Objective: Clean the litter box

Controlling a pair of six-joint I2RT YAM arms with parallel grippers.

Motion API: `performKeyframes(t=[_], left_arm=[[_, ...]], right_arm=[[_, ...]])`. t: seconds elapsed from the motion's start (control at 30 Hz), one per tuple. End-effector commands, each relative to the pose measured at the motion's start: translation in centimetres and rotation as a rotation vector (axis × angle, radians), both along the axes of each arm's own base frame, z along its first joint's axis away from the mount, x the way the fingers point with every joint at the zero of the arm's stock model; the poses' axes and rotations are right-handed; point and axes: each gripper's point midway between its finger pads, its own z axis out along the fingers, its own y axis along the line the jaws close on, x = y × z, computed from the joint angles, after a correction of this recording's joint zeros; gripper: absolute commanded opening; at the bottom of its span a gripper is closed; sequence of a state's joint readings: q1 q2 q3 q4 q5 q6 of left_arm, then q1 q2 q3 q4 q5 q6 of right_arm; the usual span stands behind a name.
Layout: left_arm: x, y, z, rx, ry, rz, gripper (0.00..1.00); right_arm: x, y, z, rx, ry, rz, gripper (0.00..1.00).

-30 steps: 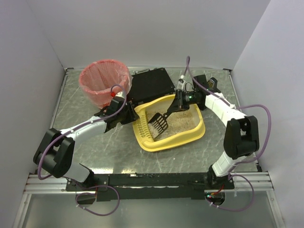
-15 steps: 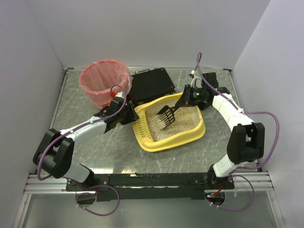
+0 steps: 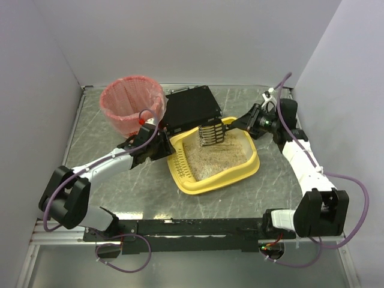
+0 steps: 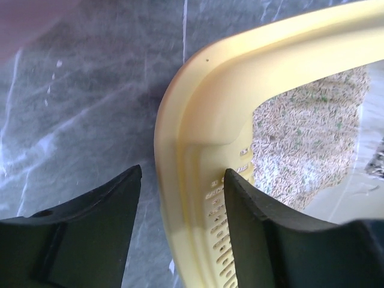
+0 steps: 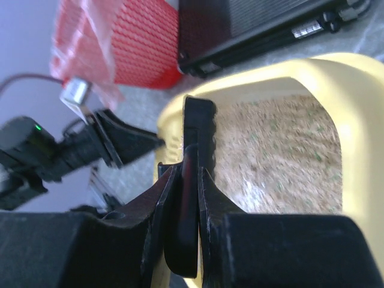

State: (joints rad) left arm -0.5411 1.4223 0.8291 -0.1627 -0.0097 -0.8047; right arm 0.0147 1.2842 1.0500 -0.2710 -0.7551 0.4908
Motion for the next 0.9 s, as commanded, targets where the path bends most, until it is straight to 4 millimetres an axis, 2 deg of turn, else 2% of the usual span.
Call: performKeyframes(t=[0.0,0.03,0.07,0.1,0.17,0.23,0.3,0.4,0.47,0.5,0.6,0.7,0.8,0.87], left_arm=[[-3.6,1.8,-2.3,0.117,0.124,-0.035,0.63],[-3.6,1.8,-2.2,0.117,0.124,-0.032,0.64],[-3.6,1.8,-1.9,0.11,0.117,-0.032,0.65],[-3.6,1.7,-1.8,0.105,0.115,-0.032,0.66],[-3.5,1.6,-1.4,0.091,0.1,-0.032,0.68],[-3.4,1.5,-1.0,0.085,0.091,-0.036,0.7],[-3.3,1.5,-0.8,0.085,0.087,-0.034,0.71],[-3.3,1.5,-0.5,0.085,0.078,-0.036,0.74],[-3.3,1.6,-0.3,0.084,0.07,-0.035,0.75],[-3.3,1.6,-0.2,0.081,0.068,-0.036,0.76],[-3.2,1.5,0.3,0.074,0.053,-0.032,0.78],[-2.8,1.2,1.0,0.052,0.032,-0.033,0.81],[-2.5,0.8,1.6,0.043,0.025,-0.04,0.84],[-2.4,0.7,2.2,0.028,0.011,-0.038,0.87]], right_arm=[[0.3,1.0,5.1,0.208,-0.141,-0.022,0.0],[-0.4,1.1,4.6,0.2,-0.108,-0.013,0.0],[-0.8,0.1,4.7,0.181,-0.11,-0.035,0.0],[-1.0,-0.6,4.0,0.132,-0.108,-0.06,0.0],[-2.4,-1.3,3.3,0.085,-0.086,-0.086,0.0],[-2.8,-1.9,2.8,0.05,-0.099,-0.112,0.0],[-2.7,-1.8,3.2,0.068,-0.114,-0.126,0.0],[-2.6,-1.4,2.3,0.081,-0.077,-0.091,0.0],[-2.7,-2.0,2.3,0.035,-0.082,-0.119,0.0],[-3.2,-2.4,1.6,-0.01,-0.077,-0.124,0.0],[-3.4,-3.2,2.3,-0.051,-0.136,-0.16,0.0],[-3.1,-2.2,2.3,0.013,-0.13,-0.118,0.0],[-3.3,-3.2,1.6,-0.087,-0.113,-0.135,0.0],[-4.3,-3.7,1.1,-0.143,-0.072,-0.138,0.0]])
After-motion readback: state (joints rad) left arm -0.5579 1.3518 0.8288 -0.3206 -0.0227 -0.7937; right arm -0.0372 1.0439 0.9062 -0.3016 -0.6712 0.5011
